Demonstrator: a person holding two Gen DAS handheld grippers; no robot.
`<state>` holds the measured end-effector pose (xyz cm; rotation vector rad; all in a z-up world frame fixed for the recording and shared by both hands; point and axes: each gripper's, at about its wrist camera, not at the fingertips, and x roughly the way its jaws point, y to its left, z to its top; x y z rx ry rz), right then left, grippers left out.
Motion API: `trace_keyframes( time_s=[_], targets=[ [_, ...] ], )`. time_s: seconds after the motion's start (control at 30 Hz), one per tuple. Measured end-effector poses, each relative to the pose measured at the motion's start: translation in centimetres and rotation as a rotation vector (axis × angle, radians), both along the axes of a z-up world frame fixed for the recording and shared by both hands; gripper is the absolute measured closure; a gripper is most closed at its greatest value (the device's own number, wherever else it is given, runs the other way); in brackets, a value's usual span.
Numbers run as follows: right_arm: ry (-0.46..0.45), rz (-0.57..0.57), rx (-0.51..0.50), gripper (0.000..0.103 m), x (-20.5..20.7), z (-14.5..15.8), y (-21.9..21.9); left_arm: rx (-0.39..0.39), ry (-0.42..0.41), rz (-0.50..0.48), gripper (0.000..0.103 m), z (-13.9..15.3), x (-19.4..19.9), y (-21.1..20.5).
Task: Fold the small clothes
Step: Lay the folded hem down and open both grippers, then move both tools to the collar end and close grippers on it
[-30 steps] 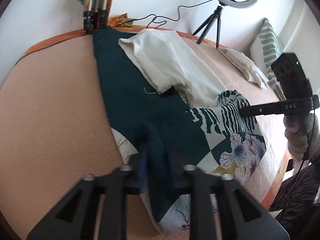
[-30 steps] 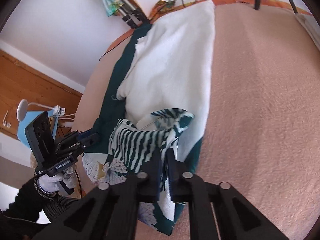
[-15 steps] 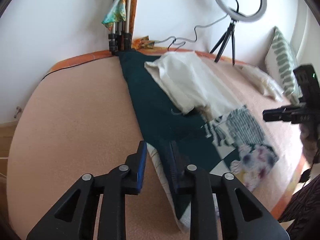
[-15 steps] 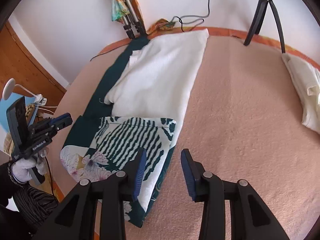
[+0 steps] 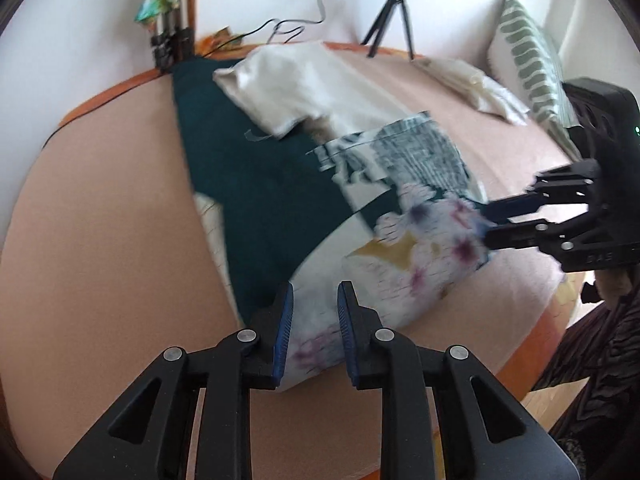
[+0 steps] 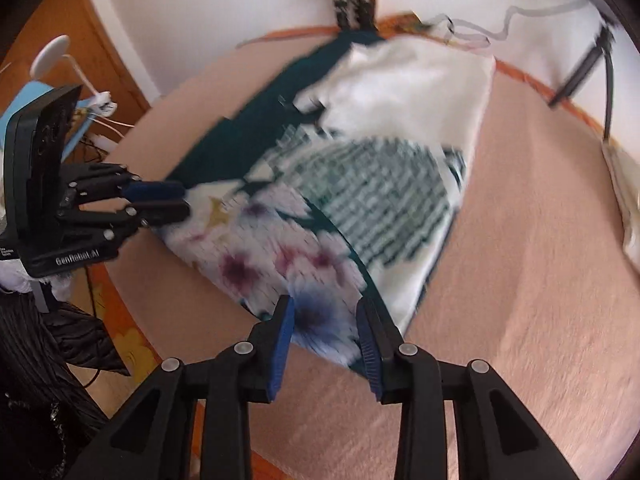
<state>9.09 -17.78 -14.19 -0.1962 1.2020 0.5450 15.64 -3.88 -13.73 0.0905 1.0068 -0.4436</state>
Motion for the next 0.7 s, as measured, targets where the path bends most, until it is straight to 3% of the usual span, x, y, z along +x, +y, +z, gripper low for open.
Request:
trace_keyframes(
  time_s=[0.13, 0.23, 0.33, 0.43, 0.47, 0.53, 0.63, 0.7],
  targets=[
    [0.031, -0.036, 0.025, 0.071, -0.5, 0.2, -1.9, 0.044, -0.007, 0.050, 0.082, 0.1, 0.3, 2.1],
    [0.035, -0.073, 0.067, 0.069, -0.2, 1.0, -3.0, 0.024, -0.004, 0.101, 0.082, 0.8, 1.2, 4.0],
    [-0.020, -0.094, 0.118, 0.068, 0.5, 3.2, -3.8, -0.029, -0.049, 0.147, 0.082, 2.8, 2.2, 6.1],
    [-0.110, -0.128, 0.150, 0.053, 1.4, 5.6, -4.5, -0.096, -0.115, 0.171, 0.079, 5.3, 3.7, 7.6],
    [-0.150, -0.146, 0.171, 0.047, 1.9, 6.4, -4.9, -0.121, -0.139, 0.176, 0.068, 6.3, 4.4, 8.1],
    [-0.208, -0.184, 0.202, 0.045, 3.1, 7.6, -5.6, -0.170, -0.155, 0.179, 0.060, 7.7, 5.9, 8.9],
    [-0.276, -0.224, 0.252, 0.039, 5.4, 9.4, -6.5, -0.204, -0.173, 0.183, 0.060, 9.6, 8.6, 9.6],
    [-0.319, -0.230, 0.264, 0.021, 7.0, 10.5, -6.7, -0.216, -0.174, 0.158, 0.058, 10.5, 10.5, 10.0]
  ],
)
